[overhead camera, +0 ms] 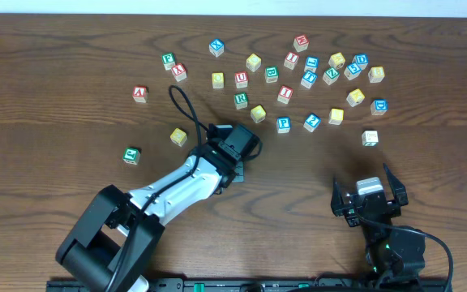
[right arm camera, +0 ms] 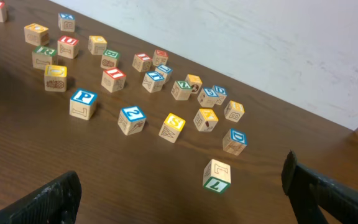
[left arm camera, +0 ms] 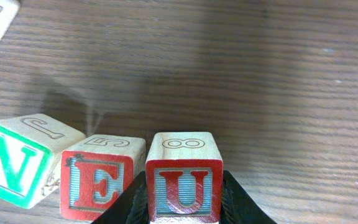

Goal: Spell out NEURIPS
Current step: 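Lower the red U block to the right of the red E block, then open the left gripper and release the red U block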

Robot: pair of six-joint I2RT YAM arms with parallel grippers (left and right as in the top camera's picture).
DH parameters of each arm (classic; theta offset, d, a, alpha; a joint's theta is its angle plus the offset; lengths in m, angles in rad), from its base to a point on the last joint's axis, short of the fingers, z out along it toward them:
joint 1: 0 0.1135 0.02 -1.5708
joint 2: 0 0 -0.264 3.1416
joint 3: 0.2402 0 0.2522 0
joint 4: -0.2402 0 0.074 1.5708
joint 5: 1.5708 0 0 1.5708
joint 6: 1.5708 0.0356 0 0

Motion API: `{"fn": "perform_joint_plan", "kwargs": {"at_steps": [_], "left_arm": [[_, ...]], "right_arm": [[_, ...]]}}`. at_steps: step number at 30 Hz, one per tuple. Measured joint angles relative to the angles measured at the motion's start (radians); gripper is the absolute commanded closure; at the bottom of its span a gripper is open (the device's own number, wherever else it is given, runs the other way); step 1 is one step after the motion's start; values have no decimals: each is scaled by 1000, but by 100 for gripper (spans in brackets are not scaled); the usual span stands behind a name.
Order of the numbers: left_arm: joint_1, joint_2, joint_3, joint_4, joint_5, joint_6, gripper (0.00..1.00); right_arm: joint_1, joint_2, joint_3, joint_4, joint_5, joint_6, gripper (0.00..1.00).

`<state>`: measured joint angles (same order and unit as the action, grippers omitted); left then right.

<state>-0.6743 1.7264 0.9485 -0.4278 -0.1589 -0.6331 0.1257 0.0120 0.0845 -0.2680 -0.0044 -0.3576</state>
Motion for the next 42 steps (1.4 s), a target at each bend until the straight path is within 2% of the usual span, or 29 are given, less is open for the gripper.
{"fn": "perform_joint_plan", "kwargs": {"at_steps": [8, 21, 29, 31, 32, 34, 42], "left_arm": [[64, -2, 2, -6, 54, 2, 93], [66, -2, 2, -7, 64, 5, 93], [66, -2, 2, -7, 65, 5, 83], [66, -2, 2, -10, 65, 6, 83], [66, -2, 2, -10, 66, 6, 78], [67, -2, 2, -10, 67, 10, 75], [69, -2, 2, -10, 73, 29, 71]], "right_arm": [[0, 0, 0, 0, 0, 0, 1], [0, 0, 0, 0, 0, 0, 1], [0, 0, 0, 0, 0, 0, 1], [0, 0, 0, 0, 0, 0, 1], [0, 0, 0, 0, 0, 0, 1], [0, 0, 0, 0, 0, 0, 1], [0, 0, 0, 0, 0, 0, 1]]}}
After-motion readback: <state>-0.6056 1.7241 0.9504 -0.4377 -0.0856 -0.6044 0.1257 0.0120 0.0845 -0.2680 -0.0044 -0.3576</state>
